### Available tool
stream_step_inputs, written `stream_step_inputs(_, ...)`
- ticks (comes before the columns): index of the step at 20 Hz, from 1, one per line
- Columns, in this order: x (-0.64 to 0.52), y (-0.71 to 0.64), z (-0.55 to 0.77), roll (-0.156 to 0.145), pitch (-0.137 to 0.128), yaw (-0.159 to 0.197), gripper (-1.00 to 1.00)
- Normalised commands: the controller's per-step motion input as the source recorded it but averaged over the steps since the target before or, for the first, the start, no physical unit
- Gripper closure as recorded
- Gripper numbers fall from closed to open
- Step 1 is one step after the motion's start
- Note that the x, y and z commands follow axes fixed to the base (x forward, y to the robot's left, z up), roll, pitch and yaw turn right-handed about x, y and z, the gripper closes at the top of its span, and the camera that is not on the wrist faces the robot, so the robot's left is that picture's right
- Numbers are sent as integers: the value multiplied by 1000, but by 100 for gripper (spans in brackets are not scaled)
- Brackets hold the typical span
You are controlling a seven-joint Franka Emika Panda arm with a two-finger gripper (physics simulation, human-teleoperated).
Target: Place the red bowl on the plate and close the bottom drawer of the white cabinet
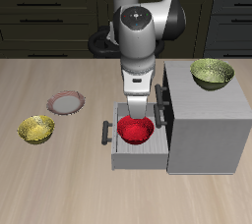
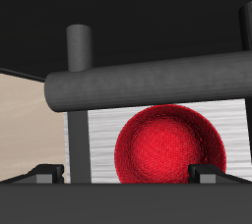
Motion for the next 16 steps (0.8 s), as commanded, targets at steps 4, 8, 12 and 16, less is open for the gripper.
stream_step_inputs(4, -5, -31, -128, -7, 6, -11, -100)
stream_step_inputs(8, -7, 7, -184, -9, 27, -7, -100)
stream_step_inputs(12, -12, 1, -195, -16, 3, -10, -100)
stream_step_inputs(16, -1, 9, -114, 1, 3, 4, -100)
